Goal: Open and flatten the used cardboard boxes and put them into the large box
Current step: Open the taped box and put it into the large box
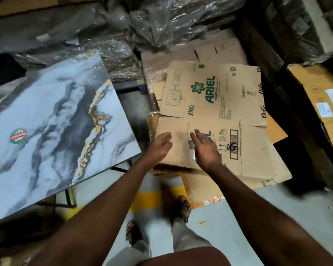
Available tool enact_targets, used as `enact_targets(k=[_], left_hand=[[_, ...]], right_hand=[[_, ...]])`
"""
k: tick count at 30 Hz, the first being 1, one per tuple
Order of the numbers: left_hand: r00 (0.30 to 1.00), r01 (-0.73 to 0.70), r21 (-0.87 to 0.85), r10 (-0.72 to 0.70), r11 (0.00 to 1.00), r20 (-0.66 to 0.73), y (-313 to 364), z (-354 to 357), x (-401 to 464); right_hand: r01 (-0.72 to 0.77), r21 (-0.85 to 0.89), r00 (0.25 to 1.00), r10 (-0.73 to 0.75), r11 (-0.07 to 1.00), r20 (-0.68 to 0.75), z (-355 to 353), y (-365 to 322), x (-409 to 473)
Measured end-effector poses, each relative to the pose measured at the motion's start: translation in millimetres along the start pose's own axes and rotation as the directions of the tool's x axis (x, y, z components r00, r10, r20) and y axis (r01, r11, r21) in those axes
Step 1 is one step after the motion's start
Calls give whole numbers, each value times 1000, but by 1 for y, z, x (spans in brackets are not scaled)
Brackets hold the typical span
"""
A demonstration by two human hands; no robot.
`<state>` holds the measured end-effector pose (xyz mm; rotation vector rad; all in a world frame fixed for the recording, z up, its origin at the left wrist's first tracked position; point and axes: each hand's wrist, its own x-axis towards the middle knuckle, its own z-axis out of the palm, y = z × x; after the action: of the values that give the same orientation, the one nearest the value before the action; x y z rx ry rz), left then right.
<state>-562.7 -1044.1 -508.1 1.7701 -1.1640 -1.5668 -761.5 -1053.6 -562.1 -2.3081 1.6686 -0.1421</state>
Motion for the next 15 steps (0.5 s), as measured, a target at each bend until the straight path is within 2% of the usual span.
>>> enact_targets(k=[3, 6, 8, 11, 13, 15], left_hand=[[967, -174, 188, 204, 967, -153, -6, -45, -39], [893, -211, 361, 329, 908, -308, -15, -97, -91], [838, -216, 397, 378, 892, -394, -28, -132, -128], [752, -172, 390, 376, 905, -541, -58, -183, -193], [701, -146, 357, 351, 923, -621, -86, -213, -245], [667, -119, 314, 310, 942, -677, -113, -233, -289]], right_hand=[[163, 116, 981, -148, 980, -127, -7, -63, 21], [333, 205, 931, -287, 920, -224, -16, -132, 29], [454, 231, 878, -386, 861, -285, -20, -181, 27], [600, 255, 787, -501, 758, -361, -21, -259, 14], [710, 236, 691, -590, 664, -417, -17, -312, -3], [751, 207, 646, -631, 628, -429, -11, -354, -20]])
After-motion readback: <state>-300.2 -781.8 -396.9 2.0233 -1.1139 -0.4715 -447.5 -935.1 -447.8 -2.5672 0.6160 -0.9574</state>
